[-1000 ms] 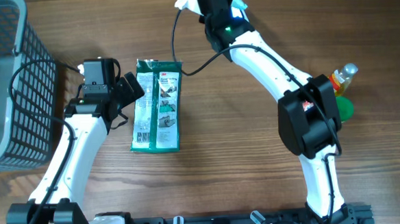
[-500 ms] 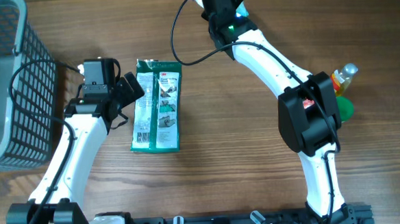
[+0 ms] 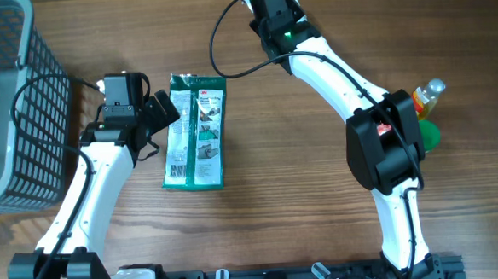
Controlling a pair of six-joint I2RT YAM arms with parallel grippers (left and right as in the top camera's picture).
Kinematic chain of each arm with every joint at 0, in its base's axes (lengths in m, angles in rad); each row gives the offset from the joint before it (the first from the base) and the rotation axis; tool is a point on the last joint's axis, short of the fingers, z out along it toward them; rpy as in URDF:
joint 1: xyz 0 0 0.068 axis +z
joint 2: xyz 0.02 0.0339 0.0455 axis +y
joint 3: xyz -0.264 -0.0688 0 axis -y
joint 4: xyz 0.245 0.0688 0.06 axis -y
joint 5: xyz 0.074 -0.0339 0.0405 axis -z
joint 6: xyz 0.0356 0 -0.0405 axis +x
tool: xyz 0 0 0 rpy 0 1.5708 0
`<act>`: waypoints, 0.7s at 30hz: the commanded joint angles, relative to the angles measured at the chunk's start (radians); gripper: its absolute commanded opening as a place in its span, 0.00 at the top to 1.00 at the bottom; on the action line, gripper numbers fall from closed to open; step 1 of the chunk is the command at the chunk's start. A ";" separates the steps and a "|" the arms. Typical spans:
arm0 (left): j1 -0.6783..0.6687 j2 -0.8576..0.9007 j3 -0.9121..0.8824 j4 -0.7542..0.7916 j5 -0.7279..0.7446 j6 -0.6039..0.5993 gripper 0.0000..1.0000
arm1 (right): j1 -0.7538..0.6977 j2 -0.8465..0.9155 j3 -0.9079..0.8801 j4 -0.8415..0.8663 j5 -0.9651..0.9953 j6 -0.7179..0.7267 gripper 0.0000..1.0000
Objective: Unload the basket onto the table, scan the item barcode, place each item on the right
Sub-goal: 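Hold the wipes pouch in front of the white scanner, then carry the wipes pouch right and release it beside the snack stick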
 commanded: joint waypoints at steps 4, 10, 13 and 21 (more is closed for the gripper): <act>0.004 0.010 0.014 0.003 -0.010 0.001 0.00 | -0.002 -0.179 0.014 -0.122 0.017 0.050 0.96; 0.004 0.010 0.014 0.003 -0.010 0.001 0.00 | -0.033 -0.311 0.014 -0.443 -0.107 0.213 0.96; 0.004 0.010 0.014 0.003 -0.010 0.001 0.00 | -0.076 -0.329 0.014 -0.683 -0.351 0.285 0.96; 0.004 0.010 0.014 0.003 -0.010 0.001 0.00 | -0.198 -0.315 -0.103 -1.079 -0.654 0.355 0.96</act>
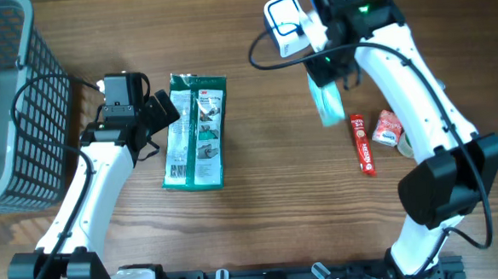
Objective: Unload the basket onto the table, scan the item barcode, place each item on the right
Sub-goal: 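Carry the wipes pouch right and release it beside the snack stick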
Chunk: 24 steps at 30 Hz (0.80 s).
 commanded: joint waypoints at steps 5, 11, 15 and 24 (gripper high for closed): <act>0.004 0.009 0.014 0.003 -0.010 0.001 0.00 | -0.092 0.022 -0.240 0.003 -0.153 0.084 0.96; 0.004 0.009 0.014 0.003 -0.010 0.001 0.00 | -0.137 0.022 -0.380 0.102 -0.040 0.084 0.77; 0.004 0.009 0.014 0.003 -0.010 0.001 0.00 | -0.141 0.022 -0.420 0.217 0.024 0.085 0.51; 0.004 0.009 0.014 0.003 -0.010 0.001 0.00 | -0.119 0.022 -0.431 0.363 -0.189 0.217 0.40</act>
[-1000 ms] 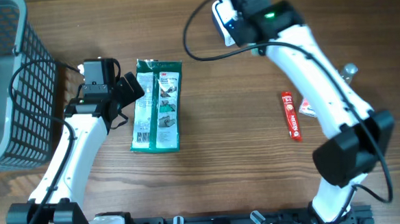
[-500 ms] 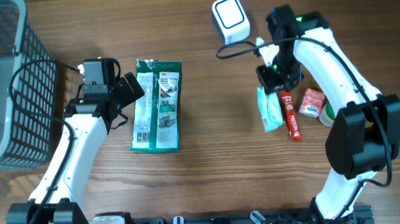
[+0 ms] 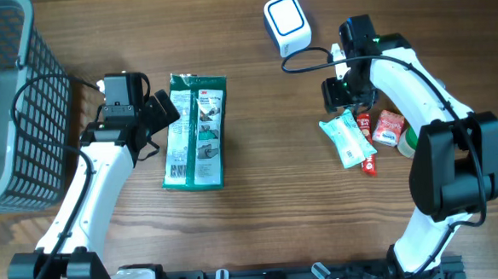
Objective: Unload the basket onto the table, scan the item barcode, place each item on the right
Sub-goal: 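Carry the wipes pouch right and release it beside the snack stick, then move the right gripper left toward the green glove pack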
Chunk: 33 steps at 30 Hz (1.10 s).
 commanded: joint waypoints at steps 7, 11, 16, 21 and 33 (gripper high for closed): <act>0.004 0.009 0.014 0.003 -0.010 0.001 0.00 | 0.094 0.010 -0.077 0.002 -0.153 0.042 0.43; 0.004 0.009 0.014 0.003 -0.010 0.001 0.00 | 0.111 0.010 -0.136 0.027 -0.055 0.079 0.43; 0.004 0.009 0.014 0.003 -0.010 0.001 0.00 | 0.101 0.010 -0.157 0.031 0.201 0.176 0.43; 0.004 0.009 0.014 0.003 -0.010 0.001 0.00 | 0.096 0.010 -0.156 0.050 0.139 0.232 0.44; 0.004 0.009 0.014 0.003 -0.010 0.001 0.00 | 0.146 0.010 -0.157 0.237 -0.447 0.153 0.40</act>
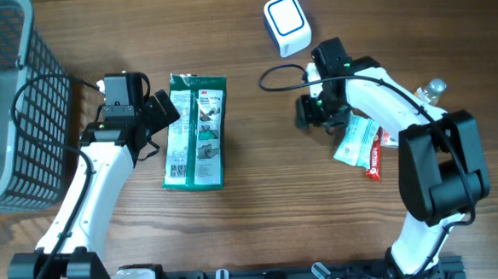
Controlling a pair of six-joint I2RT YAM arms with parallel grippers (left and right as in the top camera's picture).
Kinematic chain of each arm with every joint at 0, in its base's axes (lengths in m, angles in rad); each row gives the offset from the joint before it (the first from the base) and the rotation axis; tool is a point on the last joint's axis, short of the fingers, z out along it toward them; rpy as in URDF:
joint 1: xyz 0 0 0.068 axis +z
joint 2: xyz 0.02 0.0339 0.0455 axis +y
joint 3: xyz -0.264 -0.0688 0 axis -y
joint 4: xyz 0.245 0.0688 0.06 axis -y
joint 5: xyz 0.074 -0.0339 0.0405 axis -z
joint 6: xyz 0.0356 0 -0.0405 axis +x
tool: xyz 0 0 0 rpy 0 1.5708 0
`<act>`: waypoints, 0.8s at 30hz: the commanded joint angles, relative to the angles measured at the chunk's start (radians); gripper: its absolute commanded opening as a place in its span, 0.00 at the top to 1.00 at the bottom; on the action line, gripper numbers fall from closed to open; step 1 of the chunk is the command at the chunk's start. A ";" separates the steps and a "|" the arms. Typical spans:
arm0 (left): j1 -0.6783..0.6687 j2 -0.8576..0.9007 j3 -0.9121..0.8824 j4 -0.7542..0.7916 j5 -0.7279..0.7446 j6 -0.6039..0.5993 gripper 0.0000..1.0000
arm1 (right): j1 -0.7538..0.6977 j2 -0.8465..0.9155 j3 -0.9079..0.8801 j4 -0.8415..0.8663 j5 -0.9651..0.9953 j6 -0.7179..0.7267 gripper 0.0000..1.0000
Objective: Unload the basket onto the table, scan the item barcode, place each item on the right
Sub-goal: 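Move the right gripper left toward the green glove pack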
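Note:
A green 3M package (pixel 195 129) lies flat in the left middle of the table, with its barcode label at the near left corner. My left gripper (pixel 164 110) stands open just beside its upper left edge. The white scanner (pixel 286 23) sits at the far middle. My right gripper (pixel 307 112) hovers below the scanner and looks open and empty. A pale green-and-white packet (pixel 357 141) lies on the table just right of it, apart from the fingers.
A dark wire basket (pixel 8 101) fills the far left. A red stick pack (pixel 375 160) and a small red-and-white pack (pixel 387 136) lie by the packet. A bottle (pixel 432 90) stands at the right edge. The scanner's cable loops near my right wrist.
My right gripper has moved left, away from the pale packet. The packet now lies tilted the other way, slightly further right. The left arm and green package are unchanged.
My right arm first reached to the table's far edge. Then it held the pale packet just below the scanner. After that the packet lay on the table by the red packs with the gripper above it. Now the gripper is left of it. The left arm never moved.

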 commanded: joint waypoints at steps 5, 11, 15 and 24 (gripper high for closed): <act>0.004 0.009 0.014 0.004 -0.010 0.001 0.00 | 0.034 0.009 -0.003 0.116 -0.243 0.106 0.39; 0.004 0.010 0.014 0.027 -0.004 0.001 0.00 | 0.041 0.009 -0.004 0.118 -0.269 0.132 0.38; 0.004 0.012 0.014 -0.010 0.043 0.001 0.75 | 0.048 0.009 -0.004 0.118 -0.269 0.130 0.37; 0.004 0.110 -0.035 0.051 0.063 0.063 0.92 | 0.063 0.009 -0.004 0.118 -0.268 0.130 0.36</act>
